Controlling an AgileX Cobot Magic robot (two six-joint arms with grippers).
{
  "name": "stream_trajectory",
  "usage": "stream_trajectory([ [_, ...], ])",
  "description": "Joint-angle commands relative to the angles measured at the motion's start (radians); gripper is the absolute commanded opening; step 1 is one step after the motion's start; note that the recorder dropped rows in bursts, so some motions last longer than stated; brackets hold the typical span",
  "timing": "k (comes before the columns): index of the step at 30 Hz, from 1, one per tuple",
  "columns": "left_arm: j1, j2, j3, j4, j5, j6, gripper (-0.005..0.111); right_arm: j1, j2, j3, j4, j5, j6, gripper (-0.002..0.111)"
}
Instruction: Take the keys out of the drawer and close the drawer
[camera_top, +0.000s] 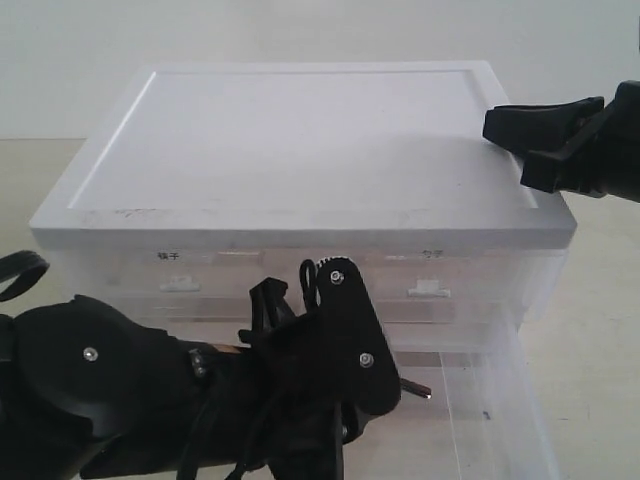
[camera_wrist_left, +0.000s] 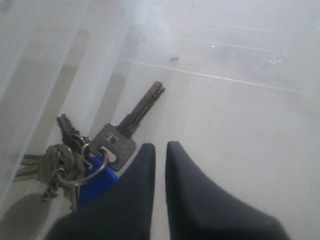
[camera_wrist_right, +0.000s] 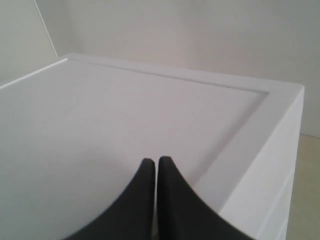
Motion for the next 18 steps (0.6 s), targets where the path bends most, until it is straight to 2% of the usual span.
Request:
stream_trajectory([
  [1, -0.087, -0.058, 0.007, 0.012, -0.068, 0.092, 0.005, 0.002, -0.003, 0.0, -0.011, 0.012, -0.001, 0.0],
  [5, -0.161, -0.053, 0.007, 0.014, -0.244, 0.175, 0.005, 0.002, -0.003, 0.0, -0.011, 0.012, -0.001, 0.0],
  [10, -0.165, 0.038, 0.009, 0.113, -0.396, 0.22, 0.005, 0.002, -0.003, 0.0, -0.011, 0.012, -0.001, 0.0],
  [14, -0.165, 0.111, 0.007, 0.265, -0.486, 0.085, 0.005, 0.002, -0.003, 0.0, -0.011, 0.016, 0.0, 0.0],
  [18, -0.165, 0.128, 0.007, 0.343, -0.476, -0.03, 0.005, 0.002, -0.003, 0.0, -0.011, 0.02, 0.0, 0.0],
])
